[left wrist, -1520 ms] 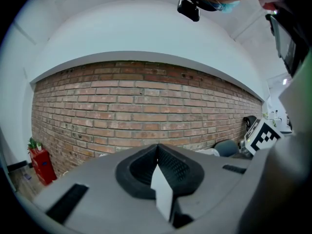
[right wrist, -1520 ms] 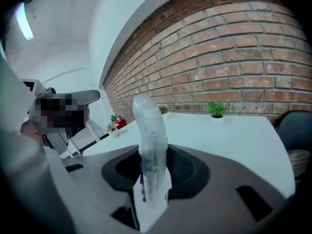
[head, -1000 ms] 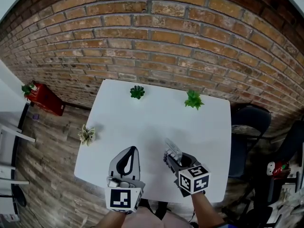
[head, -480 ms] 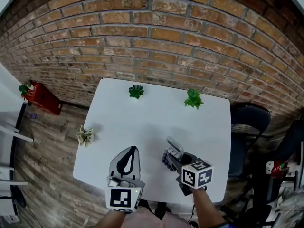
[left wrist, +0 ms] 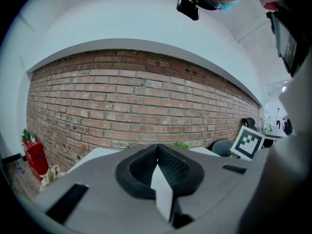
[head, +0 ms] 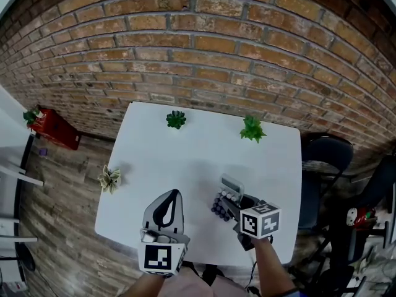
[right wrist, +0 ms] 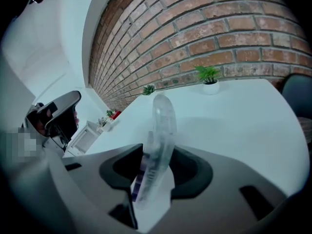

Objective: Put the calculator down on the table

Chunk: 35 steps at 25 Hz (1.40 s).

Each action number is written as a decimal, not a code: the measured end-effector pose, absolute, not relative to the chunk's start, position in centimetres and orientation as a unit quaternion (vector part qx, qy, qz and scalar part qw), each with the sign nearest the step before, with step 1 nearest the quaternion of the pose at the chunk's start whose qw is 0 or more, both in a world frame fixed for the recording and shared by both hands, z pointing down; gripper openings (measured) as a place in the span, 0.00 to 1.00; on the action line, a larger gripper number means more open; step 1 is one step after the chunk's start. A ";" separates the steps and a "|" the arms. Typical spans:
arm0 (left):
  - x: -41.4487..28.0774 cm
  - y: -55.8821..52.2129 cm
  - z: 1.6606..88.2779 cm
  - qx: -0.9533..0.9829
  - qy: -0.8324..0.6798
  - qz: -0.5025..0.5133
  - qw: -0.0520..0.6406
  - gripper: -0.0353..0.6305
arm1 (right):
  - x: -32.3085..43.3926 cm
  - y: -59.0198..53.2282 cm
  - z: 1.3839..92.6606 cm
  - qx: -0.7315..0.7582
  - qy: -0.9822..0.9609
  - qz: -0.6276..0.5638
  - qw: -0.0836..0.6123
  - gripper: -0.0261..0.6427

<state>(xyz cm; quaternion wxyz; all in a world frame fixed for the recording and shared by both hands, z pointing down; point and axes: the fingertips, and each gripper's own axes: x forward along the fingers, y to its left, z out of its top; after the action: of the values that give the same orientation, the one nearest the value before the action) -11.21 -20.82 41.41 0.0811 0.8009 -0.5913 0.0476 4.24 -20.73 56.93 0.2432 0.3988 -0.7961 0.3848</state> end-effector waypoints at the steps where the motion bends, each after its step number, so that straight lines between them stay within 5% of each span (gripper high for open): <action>1: -11.2 -20.9 41.4 0.801 -0.592 0.046 0.083 0.07 | 4.4 -20.9 57.2 0.397 -0.794 0.388 0.247 0.31; 35: -12.3 -21.9 42.5 0.801 -0.588 0.068 0.086 0.07 | 6.8 -22.1 60.7 0.387 -0.766 0.449 0.250 0.47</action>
<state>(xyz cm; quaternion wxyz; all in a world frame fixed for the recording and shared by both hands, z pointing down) -12.26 -21.86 42.46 0.0862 0.8012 -0.5883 0.0675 6.79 -22.15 60.70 0.2501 0.3866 -0.7659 0.4488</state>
